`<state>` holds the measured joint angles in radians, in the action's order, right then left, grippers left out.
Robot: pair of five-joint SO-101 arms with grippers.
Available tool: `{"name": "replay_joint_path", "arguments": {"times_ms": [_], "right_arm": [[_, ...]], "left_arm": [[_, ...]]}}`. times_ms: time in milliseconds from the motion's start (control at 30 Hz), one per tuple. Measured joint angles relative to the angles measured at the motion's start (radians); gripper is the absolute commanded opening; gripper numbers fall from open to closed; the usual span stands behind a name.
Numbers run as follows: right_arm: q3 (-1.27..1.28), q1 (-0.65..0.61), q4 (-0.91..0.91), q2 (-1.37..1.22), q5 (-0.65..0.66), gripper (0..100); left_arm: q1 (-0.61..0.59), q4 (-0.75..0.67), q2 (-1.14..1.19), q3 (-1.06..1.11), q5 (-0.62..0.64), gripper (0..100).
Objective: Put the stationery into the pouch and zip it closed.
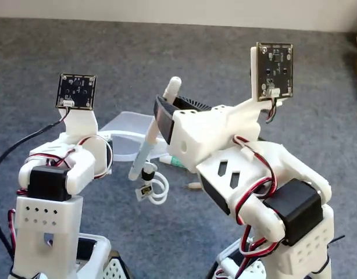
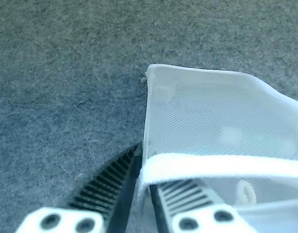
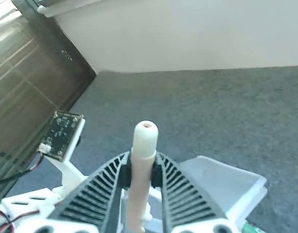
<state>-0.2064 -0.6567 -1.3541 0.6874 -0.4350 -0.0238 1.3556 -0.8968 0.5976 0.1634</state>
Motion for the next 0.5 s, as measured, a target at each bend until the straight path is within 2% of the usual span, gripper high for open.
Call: {"name": "replay_joint_path", "arguments": {"times_ms": [133,333,500], "right_arm": [[0.0,0.0,0.021,0.0,0.005,0.4],[0.0,0.0,0.025,0.0,0.129,0.4],[0.0,0.0,0.026,0.0,0.146,0.4]], "left_arm": [[0.0,0.0,0.0,0.0,0.0,2],[0.0,0.0,0.0,0.0,0.0,2],[0.0,0.0,0.0,0.0,0.0,2]]}}
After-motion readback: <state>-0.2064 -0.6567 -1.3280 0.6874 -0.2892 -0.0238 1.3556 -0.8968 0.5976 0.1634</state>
